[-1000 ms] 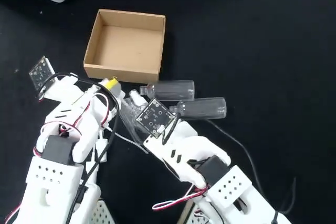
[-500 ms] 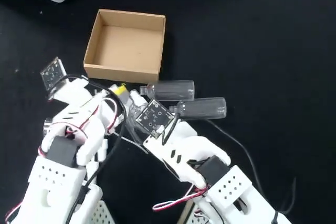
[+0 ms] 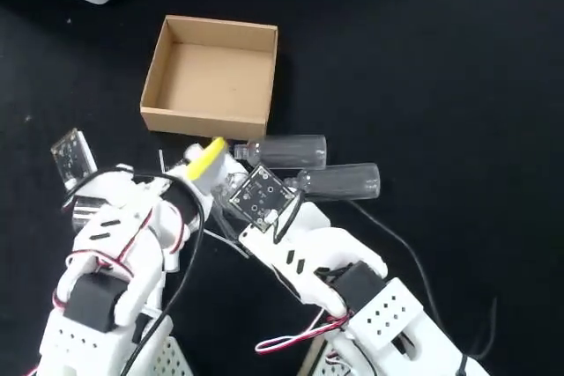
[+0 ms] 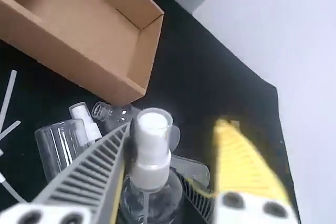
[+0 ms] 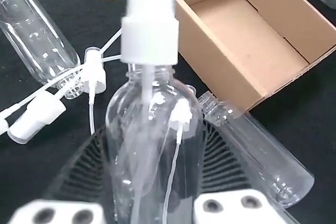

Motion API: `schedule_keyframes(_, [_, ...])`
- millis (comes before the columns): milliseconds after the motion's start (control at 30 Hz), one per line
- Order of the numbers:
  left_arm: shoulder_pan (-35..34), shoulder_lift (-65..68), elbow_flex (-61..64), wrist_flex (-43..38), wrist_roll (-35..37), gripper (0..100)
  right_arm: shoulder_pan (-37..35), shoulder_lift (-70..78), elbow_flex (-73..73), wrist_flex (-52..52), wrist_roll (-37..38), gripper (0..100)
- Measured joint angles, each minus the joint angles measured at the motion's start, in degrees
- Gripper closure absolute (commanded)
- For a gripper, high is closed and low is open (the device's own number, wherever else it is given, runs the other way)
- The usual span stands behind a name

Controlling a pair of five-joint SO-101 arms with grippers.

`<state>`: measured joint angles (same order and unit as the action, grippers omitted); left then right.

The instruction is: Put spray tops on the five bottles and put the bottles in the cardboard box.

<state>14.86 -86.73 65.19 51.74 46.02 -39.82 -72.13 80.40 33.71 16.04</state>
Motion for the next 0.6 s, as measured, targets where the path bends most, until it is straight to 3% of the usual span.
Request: schedule_keyframes(600, [-1.14,-6.15,0.44,0.0,-0.35,72,0.0,0.0,0.0,-0.26,0.0,94.9])
